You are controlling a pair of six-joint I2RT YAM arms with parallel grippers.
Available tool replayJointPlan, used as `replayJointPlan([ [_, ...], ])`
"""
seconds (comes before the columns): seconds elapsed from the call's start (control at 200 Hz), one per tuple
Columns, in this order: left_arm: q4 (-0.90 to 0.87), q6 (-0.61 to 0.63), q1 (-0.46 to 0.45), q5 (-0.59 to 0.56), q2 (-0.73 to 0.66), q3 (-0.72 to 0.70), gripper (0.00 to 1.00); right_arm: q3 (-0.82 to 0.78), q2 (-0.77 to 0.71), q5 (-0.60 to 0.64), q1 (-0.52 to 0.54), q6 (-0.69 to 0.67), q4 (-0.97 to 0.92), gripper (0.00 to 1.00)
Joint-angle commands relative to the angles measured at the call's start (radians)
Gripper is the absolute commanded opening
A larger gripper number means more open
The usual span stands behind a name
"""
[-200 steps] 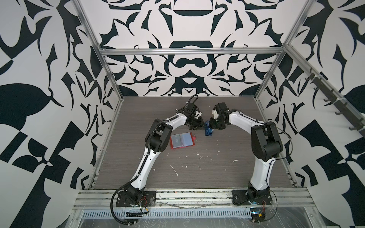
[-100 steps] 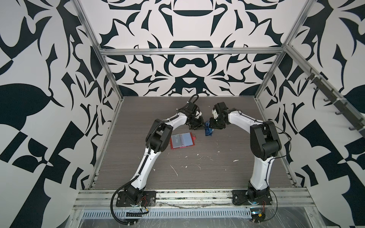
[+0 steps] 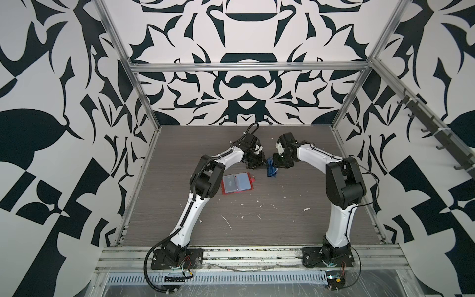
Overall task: Insert credit cards into a card holder
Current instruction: Pick up the credit card from the storage box.
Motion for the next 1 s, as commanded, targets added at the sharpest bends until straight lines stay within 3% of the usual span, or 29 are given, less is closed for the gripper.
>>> replayJointPlan([
  [0.0, -0.095, 0.013, 0.000, -0.062, 0.047, -0.005, 0.21, 0.032, -0.058, 0.042, -0.007, -0.012, -0.046, 0.36],
  [0.995, -0.098, 0.013, -0.002, -0.067, 0.044, -0.011, 0.20, 0.050, -0.096, 0.054, -0.007, -0.024, -0.097, 0.30],
])
